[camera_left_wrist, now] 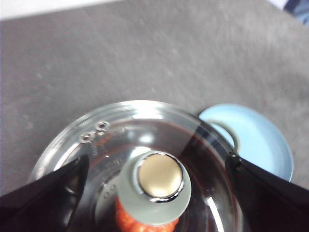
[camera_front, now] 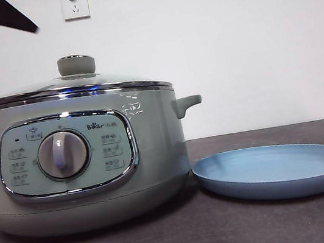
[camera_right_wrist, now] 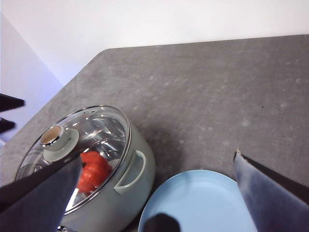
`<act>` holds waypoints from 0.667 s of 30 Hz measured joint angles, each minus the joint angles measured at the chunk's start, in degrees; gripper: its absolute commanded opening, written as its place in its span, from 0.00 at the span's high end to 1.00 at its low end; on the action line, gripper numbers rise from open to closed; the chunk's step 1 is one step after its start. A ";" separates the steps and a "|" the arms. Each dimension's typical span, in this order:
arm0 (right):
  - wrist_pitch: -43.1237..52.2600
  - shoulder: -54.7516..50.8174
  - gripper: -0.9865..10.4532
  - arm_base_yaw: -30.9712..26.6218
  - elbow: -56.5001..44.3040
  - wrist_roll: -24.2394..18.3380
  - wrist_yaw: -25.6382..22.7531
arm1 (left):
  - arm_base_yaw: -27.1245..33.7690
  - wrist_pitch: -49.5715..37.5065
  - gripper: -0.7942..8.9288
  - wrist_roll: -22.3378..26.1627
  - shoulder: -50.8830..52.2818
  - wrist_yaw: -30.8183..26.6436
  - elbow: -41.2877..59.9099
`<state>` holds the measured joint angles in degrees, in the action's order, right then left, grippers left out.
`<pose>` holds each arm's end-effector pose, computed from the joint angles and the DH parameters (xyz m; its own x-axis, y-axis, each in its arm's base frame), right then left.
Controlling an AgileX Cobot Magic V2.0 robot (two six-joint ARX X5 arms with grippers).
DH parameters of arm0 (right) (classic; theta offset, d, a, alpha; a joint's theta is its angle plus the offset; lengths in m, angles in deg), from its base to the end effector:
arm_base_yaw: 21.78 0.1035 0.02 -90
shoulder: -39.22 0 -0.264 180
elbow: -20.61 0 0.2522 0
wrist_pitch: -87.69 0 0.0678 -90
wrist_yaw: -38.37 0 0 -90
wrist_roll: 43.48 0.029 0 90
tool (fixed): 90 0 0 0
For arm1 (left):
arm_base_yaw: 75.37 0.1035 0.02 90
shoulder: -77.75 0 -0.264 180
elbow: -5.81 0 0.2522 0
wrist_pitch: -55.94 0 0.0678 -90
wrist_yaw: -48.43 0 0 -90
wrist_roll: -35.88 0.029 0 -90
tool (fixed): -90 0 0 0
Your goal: Take the pumpkin out from the steamer,put the pumpkin in the blue plate,close the lid
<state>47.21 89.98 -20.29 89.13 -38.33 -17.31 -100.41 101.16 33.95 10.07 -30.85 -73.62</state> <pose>0.1773 0.0210 0.3495 0.7469 0.5834 -0.3190 -0.5045 0.8097 0.2997 0.2215 -0.1094 0.3460 0.6639 -0.5154 -0.5419 0.5393 0.8319 -0.1306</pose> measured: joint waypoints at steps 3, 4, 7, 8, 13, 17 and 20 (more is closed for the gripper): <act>-0.35 0.00 0.44 0.00 0.00 0.00 0.00 | -2.45 0.02 0.43 1.18 -3.32 -1.40 0.00; -0.35 0.00 0.44 0.00 0.00 0.00 0.00 | -3.04 0.02 0.43 1.66 -4.28 -2.14 0.00; -0.35 0.00 0.44 0.00 0.00 0.00 0.00 | -4.76 0.02 0.43 2.51 -6.95 -5.05 0.00; -0.35 0.00 0.44 0.00 0.00 0.00 0.00 | -5.22 0.02 0.43 2.73 -7.69 -5.92 -0.02; -0.37 0.00 0.44 0.00 0.00 0.00 0.00 | -5.84 0.04 0.43 3.45 -9.75 -7.61 -0.02; -0.39 0.00 0.44 0.00 0.00 0.00 0.00 | -5.86 0.04 0.48 3.48 -9.84 -8.48 0.00; -0.39 0.00 0.45 0.00 0.00 0.00 0.00 | -5.86 0.04 0.61 3.48 -9.84 -10.03 0.00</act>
<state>46.81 89.98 -20.29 89.13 -38.33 -17.31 -106.26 101.21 37.42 0.24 -40.88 -73.62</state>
